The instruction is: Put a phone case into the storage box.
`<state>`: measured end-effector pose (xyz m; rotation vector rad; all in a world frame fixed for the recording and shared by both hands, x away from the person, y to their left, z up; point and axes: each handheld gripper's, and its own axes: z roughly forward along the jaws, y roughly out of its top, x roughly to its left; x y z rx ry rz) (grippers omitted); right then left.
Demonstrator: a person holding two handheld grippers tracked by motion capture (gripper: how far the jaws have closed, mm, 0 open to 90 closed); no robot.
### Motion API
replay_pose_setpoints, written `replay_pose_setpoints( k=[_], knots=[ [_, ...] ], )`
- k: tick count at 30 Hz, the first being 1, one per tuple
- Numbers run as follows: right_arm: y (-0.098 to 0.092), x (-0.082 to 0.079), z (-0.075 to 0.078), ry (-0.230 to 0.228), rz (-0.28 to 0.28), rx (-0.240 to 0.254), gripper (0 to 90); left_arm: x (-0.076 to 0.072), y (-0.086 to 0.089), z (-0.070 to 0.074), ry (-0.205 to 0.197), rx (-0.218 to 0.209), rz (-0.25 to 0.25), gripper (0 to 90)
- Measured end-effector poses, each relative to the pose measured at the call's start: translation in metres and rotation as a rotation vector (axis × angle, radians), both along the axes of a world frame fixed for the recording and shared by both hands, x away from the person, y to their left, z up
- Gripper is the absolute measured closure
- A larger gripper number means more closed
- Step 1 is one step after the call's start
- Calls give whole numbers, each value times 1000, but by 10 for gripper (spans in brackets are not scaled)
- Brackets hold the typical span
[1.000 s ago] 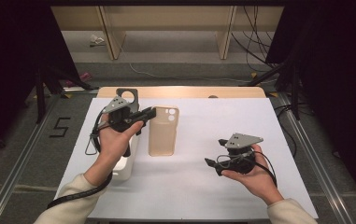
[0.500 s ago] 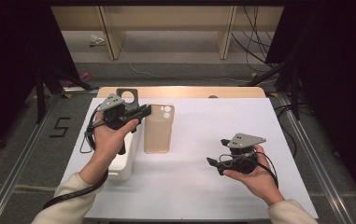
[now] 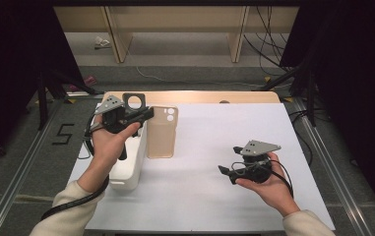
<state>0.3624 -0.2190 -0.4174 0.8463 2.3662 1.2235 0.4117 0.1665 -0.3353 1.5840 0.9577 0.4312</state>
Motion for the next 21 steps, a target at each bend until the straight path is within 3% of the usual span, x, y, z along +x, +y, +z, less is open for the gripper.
replay_pose_setpoints(
  k=[21],
  knots=[
    [0,0,-1,1,-2,1,167,4,18,8,-7,5,17,820]
  ],
)
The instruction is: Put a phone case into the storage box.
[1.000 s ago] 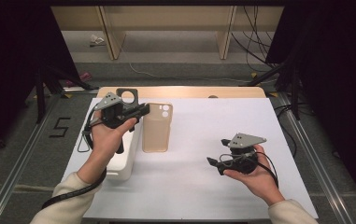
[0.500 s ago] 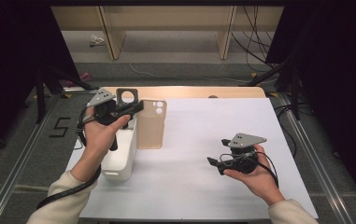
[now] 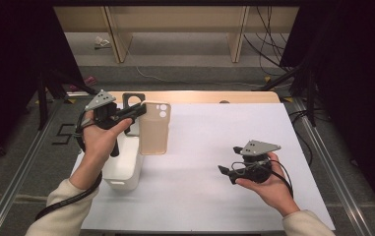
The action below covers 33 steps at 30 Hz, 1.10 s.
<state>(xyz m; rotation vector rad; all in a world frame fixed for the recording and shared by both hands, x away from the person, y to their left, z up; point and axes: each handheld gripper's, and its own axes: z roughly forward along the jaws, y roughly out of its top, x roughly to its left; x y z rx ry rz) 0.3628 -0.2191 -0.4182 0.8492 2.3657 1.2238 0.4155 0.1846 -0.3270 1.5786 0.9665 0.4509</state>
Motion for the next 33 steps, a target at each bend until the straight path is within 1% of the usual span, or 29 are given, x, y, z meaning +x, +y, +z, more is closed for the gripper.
replay_pose_setpoints(
  k=[3,8,19,33],
  knots=[
    [0,0,0,-1,0,1,167,0,3,1,-5,4,6,821],
    [0,0,0,0,-1,1,167,1,8,4,-10,0,15,821],
    [0,0,-1,3,0,0,167,2,18,7,-12,-25,37,821],
    [0,0,-1,5,0,1,168,4,31,11,-20,-25,61,821]
  ],
)
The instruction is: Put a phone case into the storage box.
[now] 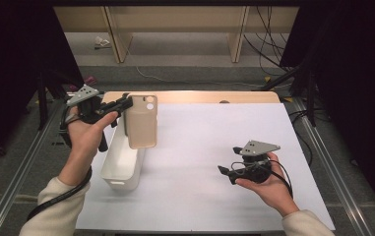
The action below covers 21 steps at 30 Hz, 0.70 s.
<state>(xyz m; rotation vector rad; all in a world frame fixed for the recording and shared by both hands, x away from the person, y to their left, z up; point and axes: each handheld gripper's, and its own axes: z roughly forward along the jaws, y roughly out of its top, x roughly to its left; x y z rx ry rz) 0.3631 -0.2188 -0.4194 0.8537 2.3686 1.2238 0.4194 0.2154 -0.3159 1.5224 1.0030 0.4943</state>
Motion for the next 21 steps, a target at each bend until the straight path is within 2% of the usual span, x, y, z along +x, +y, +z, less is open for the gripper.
replay_pose_setpoints(
  k=[10,21],
  knots=[
    [0,0,0,1,-1,1,168,2,10,1,1,-9,19,821],
    [0,0,0,1,-2,4,167,3,15,2,-4,11,35,821]
  ],
)
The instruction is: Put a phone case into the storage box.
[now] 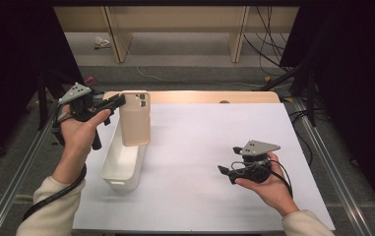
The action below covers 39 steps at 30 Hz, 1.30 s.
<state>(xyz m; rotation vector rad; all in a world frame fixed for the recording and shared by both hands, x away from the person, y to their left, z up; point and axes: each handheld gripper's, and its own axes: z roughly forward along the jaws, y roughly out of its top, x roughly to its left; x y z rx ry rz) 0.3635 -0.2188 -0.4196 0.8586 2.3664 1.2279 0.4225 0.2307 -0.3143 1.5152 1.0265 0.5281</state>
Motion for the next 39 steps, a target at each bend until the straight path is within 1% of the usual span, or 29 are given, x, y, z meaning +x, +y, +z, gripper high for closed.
replay_pose_setpoints(
  k=[9,13,21,28,39],
  knots=[
    [0,0,0,3,-3,-2,167,2,5,-1,4,-5,11,821],
    [0,0,0,3,-3,-1,167,2,8,-1,1,2,18,821],
    [-1,0,0,0,-4,-2,168,3,12,-2,0,-2,23,821],
    [-1,0,0,-1,-6,-1,167,5,16,-2,-14,1,25,821],
    [-1,0,0,-2,-7,-1,167,6,21,-3,-20,5,36,821]
  ],
)
